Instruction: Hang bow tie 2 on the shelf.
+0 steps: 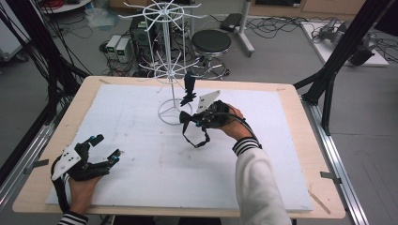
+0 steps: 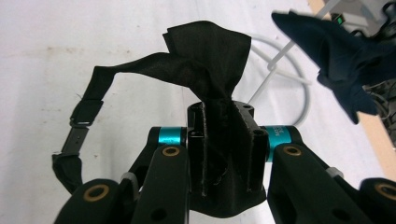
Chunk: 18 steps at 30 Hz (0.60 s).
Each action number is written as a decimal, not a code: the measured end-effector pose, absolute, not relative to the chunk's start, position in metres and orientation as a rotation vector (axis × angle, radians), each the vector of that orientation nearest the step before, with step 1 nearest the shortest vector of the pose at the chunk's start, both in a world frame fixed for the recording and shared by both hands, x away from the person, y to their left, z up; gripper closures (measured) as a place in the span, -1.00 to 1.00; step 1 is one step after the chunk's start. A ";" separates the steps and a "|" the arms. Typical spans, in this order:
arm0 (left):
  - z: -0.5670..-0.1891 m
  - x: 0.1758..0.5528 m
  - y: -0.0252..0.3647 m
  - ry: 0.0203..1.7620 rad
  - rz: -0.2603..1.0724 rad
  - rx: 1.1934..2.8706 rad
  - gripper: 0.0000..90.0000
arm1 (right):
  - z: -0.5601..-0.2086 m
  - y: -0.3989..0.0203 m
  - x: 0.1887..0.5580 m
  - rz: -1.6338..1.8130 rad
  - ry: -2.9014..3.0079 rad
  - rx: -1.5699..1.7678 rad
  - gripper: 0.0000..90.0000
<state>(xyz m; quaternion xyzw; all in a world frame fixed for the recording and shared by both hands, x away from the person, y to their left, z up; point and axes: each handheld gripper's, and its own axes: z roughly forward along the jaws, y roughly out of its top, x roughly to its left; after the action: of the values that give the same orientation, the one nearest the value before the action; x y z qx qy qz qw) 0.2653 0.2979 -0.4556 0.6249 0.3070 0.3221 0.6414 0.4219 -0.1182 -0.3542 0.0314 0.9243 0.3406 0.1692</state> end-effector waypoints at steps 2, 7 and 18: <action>-0.456 0.265 0.298 0.700 0.733 1.424 -0.67 | -0.350 -0.119 0.419 0.988 2.618 0.081 0.71; -0.456 0.265 0.298 0.699 0.734 1.424 -0.67 | -0.340 -0.122 0.411 1.026 2.587 0.095 0.71; -0.456 0.265 0.298 0.697 0.735 1.427 -0.67 | -0.323 -0.135 0.397 1.130 2.481 0.125 0.71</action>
<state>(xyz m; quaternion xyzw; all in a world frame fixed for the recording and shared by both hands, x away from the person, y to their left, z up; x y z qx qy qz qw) 0.2655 0.2977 -0.4555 0.6258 0.3057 0.3225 0.6410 0.3970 -0.1353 -0.3225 0.0447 0.8898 0.4054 0.2047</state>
